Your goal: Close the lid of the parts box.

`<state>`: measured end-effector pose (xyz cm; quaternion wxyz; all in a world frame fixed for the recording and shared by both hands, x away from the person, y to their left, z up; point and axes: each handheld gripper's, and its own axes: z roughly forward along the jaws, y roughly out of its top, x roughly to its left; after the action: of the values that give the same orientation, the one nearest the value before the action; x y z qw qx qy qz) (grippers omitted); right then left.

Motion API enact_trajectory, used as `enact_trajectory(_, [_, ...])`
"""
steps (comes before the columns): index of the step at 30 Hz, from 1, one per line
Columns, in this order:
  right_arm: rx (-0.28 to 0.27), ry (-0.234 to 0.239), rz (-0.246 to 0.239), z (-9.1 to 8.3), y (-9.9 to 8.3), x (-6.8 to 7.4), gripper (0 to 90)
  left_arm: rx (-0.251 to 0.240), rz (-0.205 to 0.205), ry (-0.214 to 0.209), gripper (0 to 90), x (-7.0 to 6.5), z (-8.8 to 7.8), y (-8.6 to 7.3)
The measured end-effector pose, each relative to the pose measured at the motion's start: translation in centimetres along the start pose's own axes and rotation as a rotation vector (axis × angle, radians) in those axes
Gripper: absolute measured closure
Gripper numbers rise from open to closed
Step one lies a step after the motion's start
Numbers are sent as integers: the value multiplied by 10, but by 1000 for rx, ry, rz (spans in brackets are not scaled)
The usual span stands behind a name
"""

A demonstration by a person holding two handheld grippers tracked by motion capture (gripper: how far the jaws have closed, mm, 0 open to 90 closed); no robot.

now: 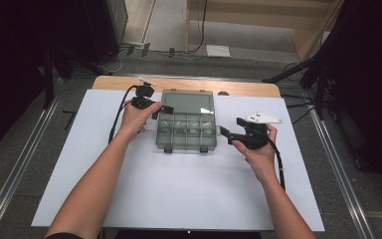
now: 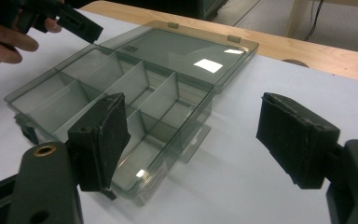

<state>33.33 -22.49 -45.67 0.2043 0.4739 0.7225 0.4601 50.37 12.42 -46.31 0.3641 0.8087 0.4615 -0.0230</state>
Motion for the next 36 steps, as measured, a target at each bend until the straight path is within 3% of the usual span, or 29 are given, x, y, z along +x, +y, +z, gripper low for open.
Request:
enact_trajectory(6, [26, 17, 23, 17, 12, -7, 314, -20, -2, 26, 139, 0, 0, 1])
enact_trajectory(12, [46, -6, 41, 35, 21, -10, 352, -37, -15, 44, 151, 1, 0, 2])
enact_trajectory(15, [62, -14, 45, 45, 26, -11, 380, -46, -24, 72, 212, 1, -1, 3])
enact_trajectory(19, [71, -3, 60, 56, 32, -14, 421, -60, -49, 72, 264, 4, -2, 4])
enact_trajectory(24, [91, -6, 93, 71, 38, -25, 462, -54, -66, 71, 266, 7, 2, 3])
enact_trajectory(36, [173, -13, 139, 103, 41, -31, 504, -46, -73, 86, 309, 9, 10, 2])
